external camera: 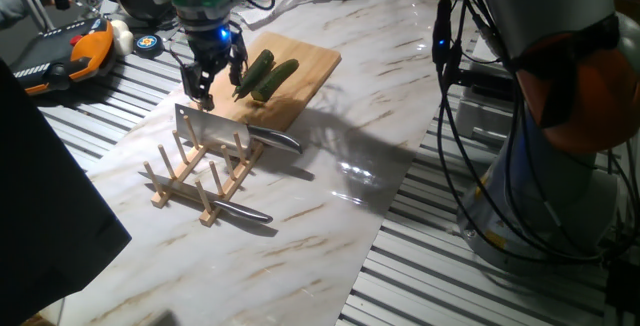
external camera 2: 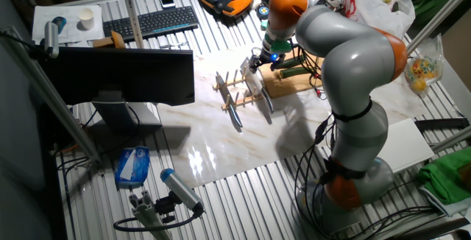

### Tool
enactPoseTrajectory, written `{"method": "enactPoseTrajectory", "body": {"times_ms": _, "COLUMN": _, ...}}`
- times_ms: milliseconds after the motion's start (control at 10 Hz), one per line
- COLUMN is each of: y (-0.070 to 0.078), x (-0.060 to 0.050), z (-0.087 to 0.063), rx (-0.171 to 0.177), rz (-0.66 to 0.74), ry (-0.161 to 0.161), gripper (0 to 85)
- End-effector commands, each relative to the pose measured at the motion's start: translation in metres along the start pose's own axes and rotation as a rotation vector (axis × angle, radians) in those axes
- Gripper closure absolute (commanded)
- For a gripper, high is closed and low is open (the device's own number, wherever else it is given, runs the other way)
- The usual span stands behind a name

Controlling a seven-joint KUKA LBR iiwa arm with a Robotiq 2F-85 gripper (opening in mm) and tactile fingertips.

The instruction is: Cut the cucumber into segments

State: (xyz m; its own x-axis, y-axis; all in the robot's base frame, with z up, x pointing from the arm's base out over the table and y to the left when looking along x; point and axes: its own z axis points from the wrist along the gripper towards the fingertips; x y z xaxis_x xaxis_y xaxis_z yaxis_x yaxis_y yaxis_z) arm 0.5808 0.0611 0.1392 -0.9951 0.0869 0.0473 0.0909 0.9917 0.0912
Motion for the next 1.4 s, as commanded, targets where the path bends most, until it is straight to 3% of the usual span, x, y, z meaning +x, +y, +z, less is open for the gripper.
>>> {"method": "enactPoseTrajectory", "body": {"times_ms": 0, "y": 0.0019, "x": -0.0002, "z": 0.0032, "rx": -0.008, "rz": 0.001, "ry": 0.006, "gripper": 0.0}}
{"method": "enactPoseTrajectory", "body": {"times_ms": 100, "y": 0.0046, "x": -0.0007, "z": 0.0035, "rx": -0.018, "rz": -0.001, "ry": 0.019, "gripper": 0.0}}
{"method": "enactPoseTrajectory", "body": {"times_ms": 700, "y": 0.0085, "x": 0.0008, "z": 0.0039, "rx": -0.016, "rz": -0.005, "ry": 0.019, "gripper": 0.0}}
{"method": "enactPoseTrajectory", "body": {"times_ms": 1000, "y": 0.0085, "x": 0.0008, "z": 0.0039, "rx": -0.006, "rz": 0.0, "ry": -0.002, "gripper": 0.0}}
{"method": "enactPoseTrajectory", "body": {"times_ms": 1300, "y": 0.0085, "x": 0.0008, "z": 0.0039, "rx": -0.011, "rz": 0.03, "ry": 0.014, "gripper": 0.0}}
